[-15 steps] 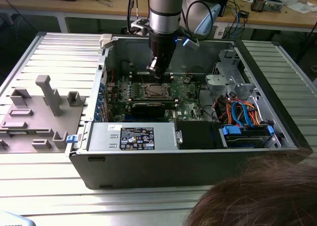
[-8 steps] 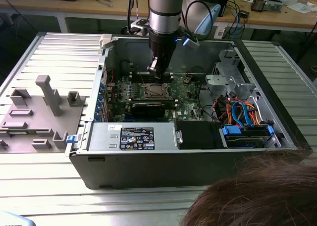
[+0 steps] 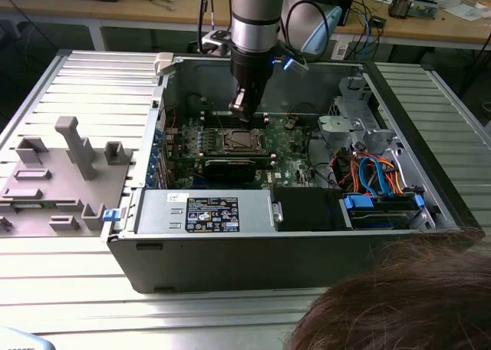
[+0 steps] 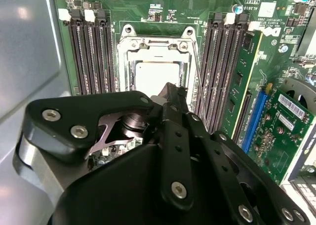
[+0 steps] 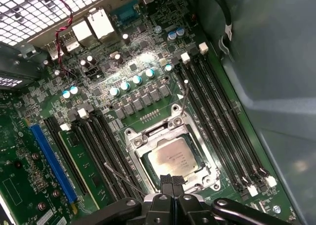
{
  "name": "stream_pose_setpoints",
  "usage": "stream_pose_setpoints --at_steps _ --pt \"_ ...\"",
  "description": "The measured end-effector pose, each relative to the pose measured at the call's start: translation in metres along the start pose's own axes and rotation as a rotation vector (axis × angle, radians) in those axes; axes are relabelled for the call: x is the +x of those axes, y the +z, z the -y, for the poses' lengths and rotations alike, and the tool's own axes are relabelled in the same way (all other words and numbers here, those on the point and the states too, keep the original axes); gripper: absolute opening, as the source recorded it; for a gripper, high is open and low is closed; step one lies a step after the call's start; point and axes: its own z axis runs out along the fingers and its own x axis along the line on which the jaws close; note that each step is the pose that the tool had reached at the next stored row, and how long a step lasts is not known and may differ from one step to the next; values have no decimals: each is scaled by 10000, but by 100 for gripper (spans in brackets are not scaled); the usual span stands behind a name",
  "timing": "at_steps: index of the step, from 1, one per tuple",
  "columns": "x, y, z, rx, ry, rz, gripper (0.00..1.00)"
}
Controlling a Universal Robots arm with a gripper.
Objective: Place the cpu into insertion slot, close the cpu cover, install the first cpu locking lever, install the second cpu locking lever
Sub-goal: 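Install the first cpu locking lever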
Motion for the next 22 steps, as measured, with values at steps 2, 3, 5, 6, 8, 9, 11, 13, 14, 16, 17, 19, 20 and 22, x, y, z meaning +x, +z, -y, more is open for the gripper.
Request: stream_pose_setpoints --at_steps 2,3,5,6,8,9,11,13,14,16,17,19,20,22 --pt "0 0 0 2 -115 3 11" --pt "0 0 0 3 -147 3 11" --pt "0 0 0 5 -220 5 11" --pt "0 0 0 5 -251 5 11" --pt "0 0 0 7 -350 8 11" --pt "0 0 0 8 -384 9 11" --pt "0 0 0 9 -450 10 11" --pt "0 0 0 10 -510 11 11" --pt "0 0 0 11 -553 12 11" --pt "0 0 0 12 -621 13 11" --pt "0 0 0 14 -681 14 11" --pt "0 0 0 15 -780 16 11" --pt "0 0 0 17 -806 17 11" --pt "0 0 0 18 -875 18 11"
